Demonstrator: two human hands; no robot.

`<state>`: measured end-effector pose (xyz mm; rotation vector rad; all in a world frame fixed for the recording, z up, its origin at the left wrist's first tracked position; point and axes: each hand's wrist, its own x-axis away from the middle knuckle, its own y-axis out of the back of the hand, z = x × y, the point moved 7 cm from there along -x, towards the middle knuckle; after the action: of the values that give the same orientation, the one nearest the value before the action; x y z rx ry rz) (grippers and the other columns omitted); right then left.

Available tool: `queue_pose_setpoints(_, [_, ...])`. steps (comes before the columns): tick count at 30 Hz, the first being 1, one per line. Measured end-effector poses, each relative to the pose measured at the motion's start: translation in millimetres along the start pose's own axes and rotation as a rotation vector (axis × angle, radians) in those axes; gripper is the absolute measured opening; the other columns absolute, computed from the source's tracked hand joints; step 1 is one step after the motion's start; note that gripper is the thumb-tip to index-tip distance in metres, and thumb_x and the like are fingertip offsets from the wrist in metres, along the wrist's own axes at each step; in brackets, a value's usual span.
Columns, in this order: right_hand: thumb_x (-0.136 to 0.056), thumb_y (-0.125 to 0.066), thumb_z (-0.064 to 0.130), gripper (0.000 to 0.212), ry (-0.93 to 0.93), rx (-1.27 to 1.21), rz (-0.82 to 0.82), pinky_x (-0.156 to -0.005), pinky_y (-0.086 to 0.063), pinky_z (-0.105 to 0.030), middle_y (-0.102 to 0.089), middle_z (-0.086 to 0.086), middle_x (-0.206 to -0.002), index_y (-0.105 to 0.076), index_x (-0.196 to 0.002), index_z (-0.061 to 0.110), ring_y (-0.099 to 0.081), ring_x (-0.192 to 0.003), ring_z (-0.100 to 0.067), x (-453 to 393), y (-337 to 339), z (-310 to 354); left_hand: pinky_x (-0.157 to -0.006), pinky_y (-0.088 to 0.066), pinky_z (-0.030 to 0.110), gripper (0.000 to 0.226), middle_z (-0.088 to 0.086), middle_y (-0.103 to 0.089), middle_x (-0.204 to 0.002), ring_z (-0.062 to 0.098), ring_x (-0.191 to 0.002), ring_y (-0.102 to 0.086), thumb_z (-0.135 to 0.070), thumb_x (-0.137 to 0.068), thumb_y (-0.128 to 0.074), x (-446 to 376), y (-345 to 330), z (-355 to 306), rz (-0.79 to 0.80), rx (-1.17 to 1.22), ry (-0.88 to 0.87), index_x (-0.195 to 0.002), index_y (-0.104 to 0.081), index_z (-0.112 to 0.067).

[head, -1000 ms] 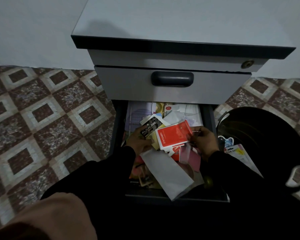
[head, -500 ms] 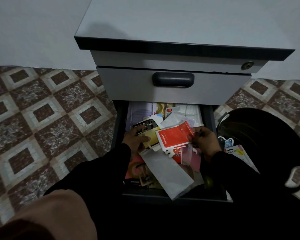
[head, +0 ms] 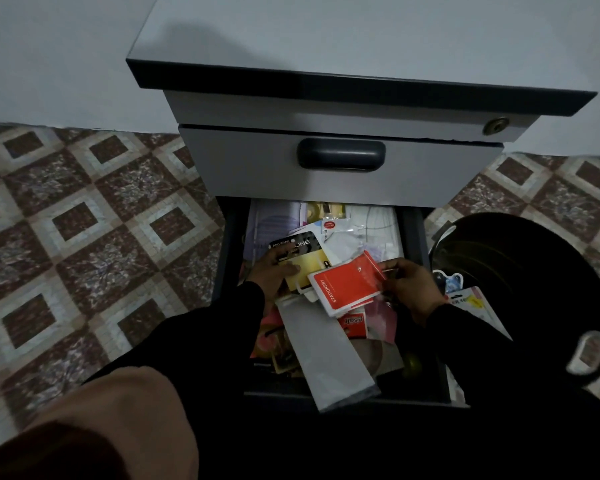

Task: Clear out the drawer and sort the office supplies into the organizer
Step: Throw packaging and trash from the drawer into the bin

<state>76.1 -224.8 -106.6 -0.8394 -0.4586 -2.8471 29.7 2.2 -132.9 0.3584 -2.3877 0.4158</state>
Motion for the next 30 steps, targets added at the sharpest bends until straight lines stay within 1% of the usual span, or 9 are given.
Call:
queue_pose_setpoints(6, [-0.083,-0.054,-0.015,0.026,0.021,-0.011,0.008,-0.046,-0.051,-0.019,-0.063,-0.01,-0.074,-0.059,-0.077,0.01,-0.059,-0.061,-0.018,-1.2,-2.0,2.1,-0.091,-0.05,0.045,0.051,0.017,-0.054,-0.123,0.032,-0.108,-0.056,0.011,-0.08,-0.062,1.9,7.7,-3.1,-0.091,-0.061,-0.07,-0.122,-0.052,-0.017])
queue_pose_setpoints(10, [-0.084,-0.054,-0.014,0.025,0.026,-0.02,-0.004,-0.04,-0.046,-0.017,-0.061,-0.01,-0.071,-0.056,-0.076,0.01,-0.059,-0.051,-0.013,5.1,-0.2,7.6,-0.083,-0.052,0.038,0.055,0.015,-0.05,-0.117,0.027,-0.102,-0.053,0.011,-0.081,-0.063,9.2,12.2,-13.0,-0.164,-0.132,-0.131,-0.129,-0.049,-0.012])
queue_pose_setpoints(14, [-0.084,-0.054,-0.015,0.026,0.042,-0.052,-0.043,-0.034,-0.038,-0.014,-0.056,-0.01,-0.066,-0.054,-0.074,0.01,-0.052,-0.034,-0.001,12.6,4.7,12.6,-0.053,-0.049,0.015,0.053,0.012,-0.047,-0.109,0.022,-0.09,-0.05,0.01,-0.082,-0.062,19.4,16.0,-23.1,-0.21,-0.25,-0.195,-0.131,-0.048,-0.005])
queue_pose_setpoints(15, [-0.084,-0.055,-0.015,0.027,0.051,-0.05,-0.062,-0.034,-0.039,-0.014,-0.056,-0.01,-0.067,-0.054,-0.074,0.01,-0.052,-0.035,-0.001,14.7,7.0,13.3,-0.054,-0.048,0.016,0.054,0.013,-0.048,-0.109,0.022,-0.091,-0.05,0.01,-0.082,-0.062,22.7,17.9,-25.4,-0.233,-0.292,-0.208,-0.132,-0.048,-0.003])
queue_pose_setpoints(19, [-0.08,-0.064,-0.008,0.026,0.123,0.034,-0.129,-0.043,-0.046,-0.011,-0.06,-0.006,-0.072,-0.055,-0.073,0.015,-0.059,-0.062,-0.015,27.6,18.9,18.9,-0.085,-0.046,0.036,0.054,0.021,-0.051,-0.125,0.034,-0.107,-0.054,0.005,-0.083,-0.062,40.2,26.6,-38.4,-0.33,-0.526,-0.258,-0.134,-0.046,-0.006])
queue_pose_setpoints(21, [-0.076,-0.07,-0.005,0.022,0.165,0.111,-0.17,-0.053,-0.05,-0.012,-0.063,-0.01,-0.079,-0.057,-0.075,0.012,-0.059,-0.07,-0.019,35.4,26.1,23.0,-0.084,-0.043,0.036,0.054,0.019,-0.051,-0.12,0.036,-0.11,-0.053,0.002,-0.085,-0.06,50.0,30.1,-43.3,-0.35,-0.612,-0.26,-0.136,-0.044,-0.008])
queue_pose_setpoints(24, [-0.073,-0.075,0.001,0.021,0.218,0.227,-0.227,-0.076,-0.05,-0.029,-0.064,-0.014,-0.086,-0.063,-0.087,0.008,-0.059,-0.082,-0.024,52.3,37.8,33.6,-0.076,-0.04,0.032,0.055,0.02,-0.052,-0.113,0.034,-0.101,-0.053,0.003,-0.084,-0.062,67.2,31.1,-49.4,-0.35,-0.664,-0.296,-0.135,-0.045,-0.006])
queue_pose_setpoints(27, [-0.073,-0.075,0.002,0.021,0.264,0.266,-0.245,-0.074,-0.039,-0.022,-0.061,-0.007,-0.084,-0.064,-0.09,0.009,-0.054,-0.08,-0.016,70.2,48.2,44.3,-0.08,-0.046,0.036,0.054,0.021,-0.056,-0.118,0.035,-0.101,-0.056,0.005,-0.077,-0.065,86.4,21.3,-55.8,-0.331,-0.703,-0.368,-0.129,-0.051,-0.004])
queue_pose_setpoints(30, [-0.075,-0.073,0.003,0.02,0.309,0.285,-0.278,-0.08,-0.047,-0.029,-0.065,-0.01,-0.088,-0.065,-0.094,0.005,-0.055,-0.082,-0.017,86.1,61.6,53.5,-0.082,-0.045,0.034,0.056,0.021,-0.055,-0.123,0.034,-0.105,-0.056,0.008,-0.077,-0.064,104.0,2.5,-58.3,-0.282,-0.704,-0.408,-0.13,-0.051,-0.005])
